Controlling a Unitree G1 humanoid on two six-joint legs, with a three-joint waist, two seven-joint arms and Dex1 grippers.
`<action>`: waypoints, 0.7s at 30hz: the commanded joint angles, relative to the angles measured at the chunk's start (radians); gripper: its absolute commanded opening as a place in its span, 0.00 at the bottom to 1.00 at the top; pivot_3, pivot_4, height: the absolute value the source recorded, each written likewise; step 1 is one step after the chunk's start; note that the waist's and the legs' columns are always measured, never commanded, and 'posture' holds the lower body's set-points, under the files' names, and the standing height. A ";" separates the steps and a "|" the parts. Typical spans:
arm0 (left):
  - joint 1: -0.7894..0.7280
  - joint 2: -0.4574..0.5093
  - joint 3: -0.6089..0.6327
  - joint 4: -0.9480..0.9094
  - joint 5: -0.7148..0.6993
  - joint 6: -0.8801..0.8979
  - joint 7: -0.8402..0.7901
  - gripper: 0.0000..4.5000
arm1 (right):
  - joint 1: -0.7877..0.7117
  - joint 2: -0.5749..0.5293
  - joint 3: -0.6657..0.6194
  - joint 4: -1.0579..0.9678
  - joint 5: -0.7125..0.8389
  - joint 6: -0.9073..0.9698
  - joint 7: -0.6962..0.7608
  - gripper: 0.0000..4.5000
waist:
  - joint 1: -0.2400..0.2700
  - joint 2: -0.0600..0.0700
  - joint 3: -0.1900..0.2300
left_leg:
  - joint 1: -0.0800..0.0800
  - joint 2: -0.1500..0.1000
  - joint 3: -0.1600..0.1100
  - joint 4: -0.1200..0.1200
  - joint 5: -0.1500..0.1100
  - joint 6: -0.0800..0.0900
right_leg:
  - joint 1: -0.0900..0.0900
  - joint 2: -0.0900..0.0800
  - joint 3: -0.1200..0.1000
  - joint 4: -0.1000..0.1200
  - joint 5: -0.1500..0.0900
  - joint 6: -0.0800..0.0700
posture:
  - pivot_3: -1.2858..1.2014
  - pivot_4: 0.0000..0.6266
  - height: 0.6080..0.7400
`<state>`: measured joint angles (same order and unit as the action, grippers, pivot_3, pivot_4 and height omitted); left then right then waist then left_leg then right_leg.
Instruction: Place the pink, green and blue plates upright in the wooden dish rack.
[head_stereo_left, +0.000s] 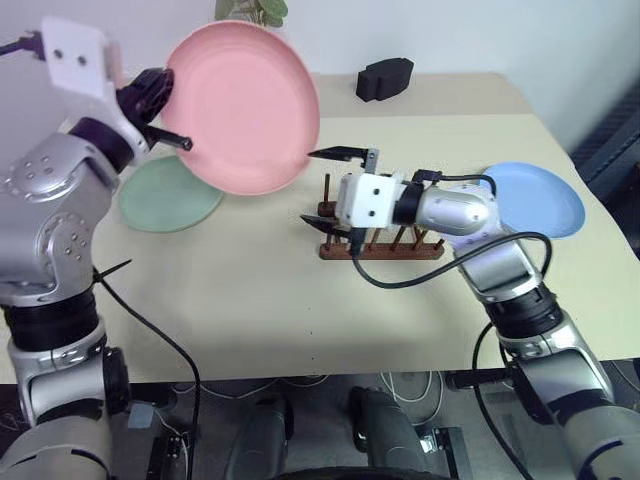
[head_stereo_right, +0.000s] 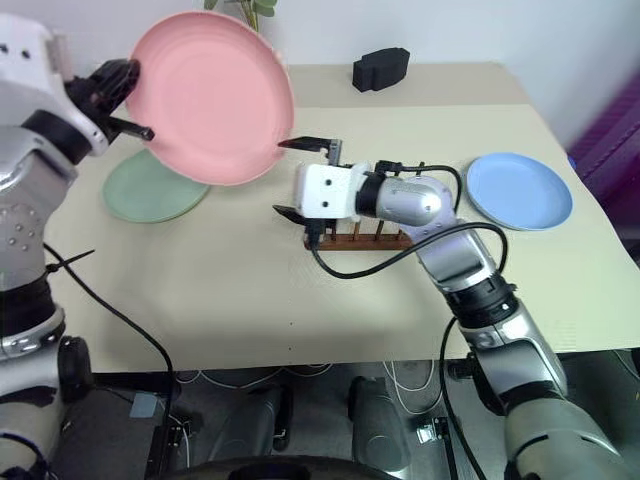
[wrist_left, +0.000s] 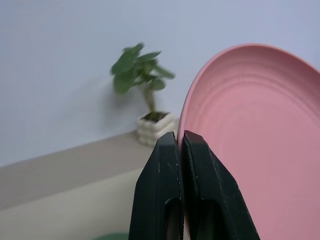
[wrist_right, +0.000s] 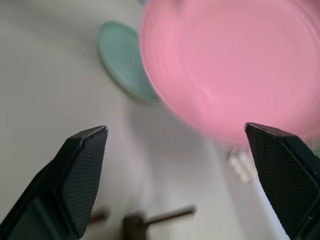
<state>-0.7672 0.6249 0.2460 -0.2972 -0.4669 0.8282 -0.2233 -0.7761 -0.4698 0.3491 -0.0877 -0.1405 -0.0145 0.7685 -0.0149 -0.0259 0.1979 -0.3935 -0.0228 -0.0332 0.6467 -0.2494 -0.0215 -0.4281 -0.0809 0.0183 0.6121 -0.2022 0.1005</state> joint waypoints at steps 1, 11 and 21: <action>-0.051 -0.021 -0.024 -0.050 0.008 0.041 0.035 0.01 | -0.023 0.027 0.013 -0.001 -0.068 -0.058 -0.051 1.00 | 0.000 0.000 0.000 | 0.000 0.000 0.000 0.000 0.000 0.000 | 0.000 0.000 0.000 0.000 0.000 0.000 | 0.52 0.24 0.97; -0.079 -0.072 -0.038 -0.098 -0.014 0.097 0.039 0.01 | -0.038 0.071 0.042 0.095 -0.196 -0.129 -0.130 1.00 | -0.004 0.000 0.000 | 0.000 0.000 0.000 0.000 0.000 0.000 | 0.000 0.000 0.000 0.001 0.000 0.000 | 0.52 0.24 0.97; -0.077 -0.099 -0.005 -0.106 -0.043 0.123 0.037 0.00 | -0.032 0.082 0.038 0.126 -0.236 -0.164 -0.150 0.04 | -0.004 0.000 0.000 | 0.000 0.000 0.000 0.000 0.000 0.000 | 0.000 0.000 0.000 0.001 0.000 0.000 | 0.52 0.24 0.97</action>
<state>-0.8262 0.5290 0.2121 -0.3657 -0.4906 0.9580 -0.1861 -0.7869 -0.3949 0.4035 0.0473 -0.3734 -0.1661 0.6330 -0.0193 -0.0258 0.1980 -0.3932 -0.0229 -0.0334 0.6465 -0.2491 -0.0220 -0.4282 -0.0806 0.0184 0.6126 -0.2022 0.1006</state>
